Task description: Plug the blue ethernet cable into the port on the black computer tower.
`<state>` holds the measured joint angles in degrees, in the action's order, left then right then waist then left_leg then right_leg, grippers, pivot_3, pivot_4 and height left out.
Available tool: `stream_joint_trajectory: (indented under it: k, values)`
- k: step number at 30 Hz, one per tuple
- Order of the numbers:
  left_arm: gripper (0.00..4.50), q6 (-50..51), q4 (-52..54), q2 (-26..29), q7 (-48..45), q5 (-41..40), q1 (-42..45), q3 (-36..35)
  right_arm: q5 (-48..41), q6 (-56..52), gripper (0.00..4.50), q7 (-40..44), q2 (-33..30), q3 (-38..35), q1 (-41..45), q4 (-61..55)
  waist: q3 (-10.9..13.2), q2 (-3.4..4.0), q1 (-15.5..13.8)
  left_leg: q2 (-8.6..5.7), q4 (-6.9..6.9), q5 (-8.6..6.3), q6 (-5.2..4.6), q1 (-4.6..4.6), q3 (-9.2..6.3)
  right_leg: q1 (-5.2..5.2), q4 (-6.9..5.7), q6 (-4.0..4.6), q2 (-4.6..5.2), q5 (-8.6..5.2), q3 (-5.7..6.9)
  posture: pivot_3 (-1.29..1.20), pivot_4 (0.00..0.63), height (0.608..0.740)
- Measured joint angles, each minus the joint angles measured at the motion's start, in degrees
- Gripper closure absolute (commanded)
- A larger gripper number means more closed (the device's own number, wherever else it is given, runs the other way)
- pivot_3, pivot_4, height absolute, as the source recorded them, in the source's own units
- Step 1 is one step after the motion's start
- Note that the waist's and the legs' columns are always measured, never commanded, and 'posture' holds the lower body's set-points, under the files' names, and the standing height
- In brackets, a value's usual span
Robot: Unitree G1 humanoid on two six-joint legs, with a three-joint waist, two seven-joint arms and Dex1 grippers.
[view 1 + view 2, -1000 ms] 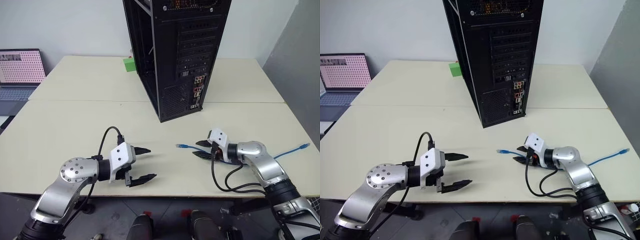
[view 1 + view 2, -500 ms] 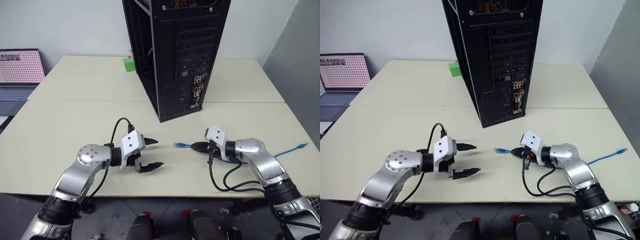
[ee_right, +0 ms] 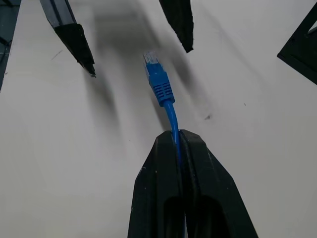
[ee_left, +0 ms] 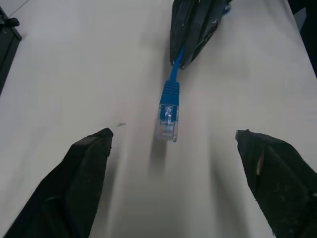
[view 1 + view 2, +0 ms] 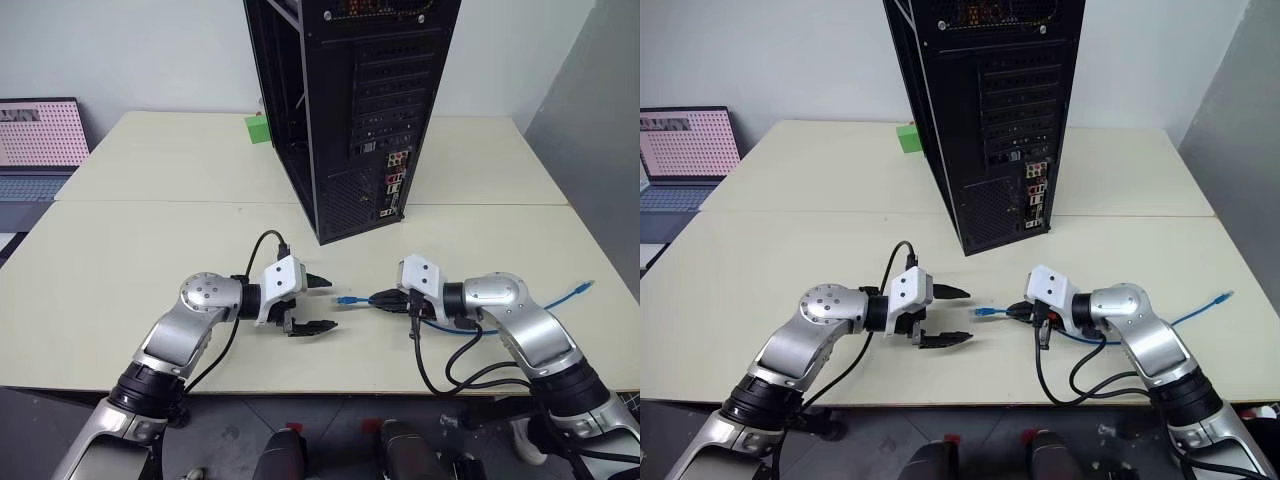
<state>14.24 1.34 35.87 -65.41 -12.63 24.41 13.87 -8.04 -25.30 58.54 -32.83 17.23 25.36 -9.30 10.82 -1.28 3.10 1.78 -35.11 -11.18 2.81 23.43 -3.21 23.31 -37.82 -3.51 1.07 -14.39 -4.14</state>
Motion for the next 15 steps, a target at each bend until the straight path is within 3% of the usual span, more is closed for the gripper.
stream_joint_trajectory:
  k: [15]
  values:
    - [4.13, -2.5, -3.2, -1.2, -1.0, 2.3, 1.0, 0.7, 0.1, 0.0, 4.50, 0.1, 0.2, 1.5, 0.1, -0.8, 0.0, 0.00, 0.0, 0.00, 0.00, 0.00, 0.00, 0.01, -0.01, 0.00, 0.00, 0.00, 0.00, 0.00, 0.00, 0.00, 0.150, 0.740]
